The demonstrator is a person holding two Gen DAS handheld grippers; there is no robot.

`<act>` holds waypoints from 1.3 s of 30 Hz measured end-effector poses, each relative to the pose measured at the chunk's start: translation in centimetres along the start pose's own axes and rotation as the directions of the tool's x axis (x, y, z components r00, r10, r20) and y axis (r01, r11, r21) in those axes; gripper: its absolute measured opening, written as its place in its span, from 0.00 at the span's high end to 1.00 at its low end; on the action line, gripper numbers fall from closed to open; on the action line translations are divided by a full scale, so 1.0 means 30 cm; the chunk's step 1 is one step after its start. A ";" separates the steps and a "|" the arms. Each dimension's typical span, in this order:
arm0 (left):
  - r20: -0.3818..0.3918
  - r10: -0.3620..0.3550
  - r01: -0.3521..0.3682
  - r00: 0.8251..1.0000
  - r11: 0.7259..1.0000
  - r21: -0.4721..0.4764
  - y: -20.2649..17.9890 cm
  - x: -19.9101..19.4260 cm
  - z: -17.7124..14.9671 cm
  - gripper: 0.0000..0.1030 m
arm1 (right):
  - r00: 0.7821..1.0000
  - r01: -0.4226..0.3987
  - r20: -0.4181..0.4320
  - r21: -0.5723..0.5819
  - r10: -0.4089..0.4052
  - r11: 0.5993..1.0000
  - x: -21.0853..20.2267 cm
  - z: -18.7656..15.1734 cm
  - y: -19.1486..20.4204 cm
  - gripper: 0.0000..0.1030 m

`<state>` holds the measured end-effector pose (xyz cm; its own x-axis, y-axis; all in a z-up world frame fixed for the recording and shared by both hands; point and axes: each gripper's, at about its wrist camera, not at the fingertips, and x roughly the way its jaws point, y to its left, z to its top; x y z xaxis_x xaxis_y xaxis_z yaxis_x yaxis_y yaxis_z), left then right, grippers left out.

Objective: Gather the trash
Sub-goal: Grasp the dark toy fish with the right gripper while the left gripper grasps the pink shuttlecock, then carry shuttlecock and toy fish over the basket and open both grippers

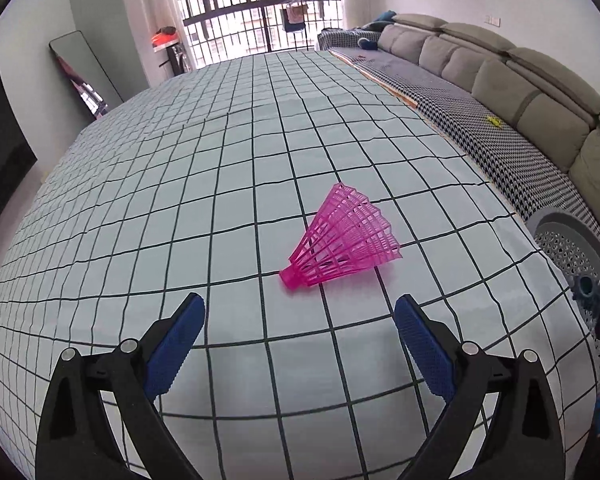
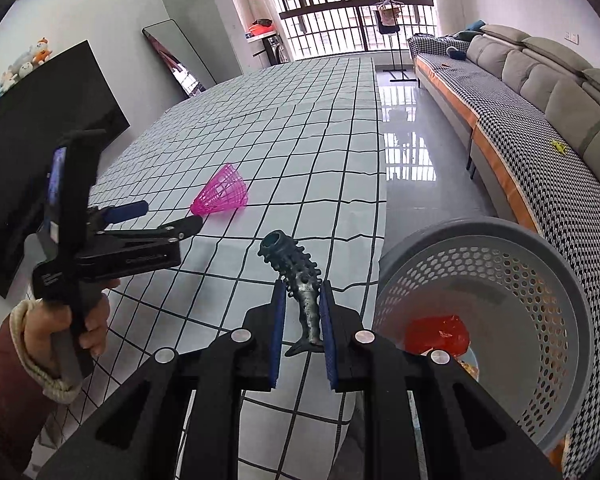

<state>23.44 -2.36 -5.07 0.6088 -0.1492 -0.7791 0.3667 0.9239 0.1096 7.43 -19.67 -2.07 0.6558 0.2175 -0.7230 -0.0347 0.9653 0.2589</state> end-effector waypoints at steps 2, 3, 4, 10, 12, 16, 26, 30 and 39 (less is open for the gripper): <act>0.000 -0.003 0.003 1.000 1.000 0.020 -0.008 0.028 0.016 0.09 | 1.000 -0.005 0.001 0.007 0.005 1.000 -0.003 0.001 -0.007 0.84; 0.003 -0.003 0.003 1.000 0.999 0.033 -0.013 0.039 0.024 0.09 | 1.000 -0.009 0.001 0.011 0.009 1.000 -0.005 -0.001 -0.010 0.84; 0.004 -0.008 0.008 1.000 0.999 0.044 -0.019 0.049 0.033 0.09 | 1.000 -0.012 0.000 0.016 0.012 1.000 -0.005 0.000 -0.016 0.84; 0.012 -0.043 0.041 0.999 0.995 0.087 -0.053 0.104 0.075 0.10 | 1.000 -0.020 0.004 0.040 0.019 0.999 -0.017 -0.003 -0.050 0.84; -0.002 -0.052 0.052 0.999 0.995 0.083 -0.062 0.121 0.086 0.16 | 1.000 -0.018 0.006 0.046 0.018 0.999 -0.025 -0.006 -0.059 0.84; -0.023 -0.078 0.079 0.997 0.995 0.062 -0.079 0.139 0.094 0.35 | 1.000 -0.015 0.013 0.056 0.014 0.998 -0.041 -0.011 -0.070 0.84; 0.020 -0.076 0.076 0.997 0.997 0.011 -0.108 0.009 0.019 0.43 | 0.999 -0.012 0.030 0.073 0.010 0.997 -0.098 -0.048 -0.099 0.84; 0.070 -0.076 0.075 0.995 0.997 0.015 -0.164 -0.109 -0.021 0.43 | 1.000 -0.006 0.031 0.085 0.003 0.996 -0.126 -0.078 -0.119 0.84; 0.118 -0.133 0.134 0.984 0.991 0.000 -0.370 -0.302 -0.093 0.43 | 0.998 0.052 0.035 0.127 -0.057 0.991 -0.223 -0.175 -0.237 0.84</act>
<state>11.91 -10.28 -0.95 0.6335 -0.3115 -0.7083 0.4452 0.8954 0.0045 -0.67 -27.24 -2.45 0.6826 0.1573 -0.7137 0.0952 0.9491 0.3001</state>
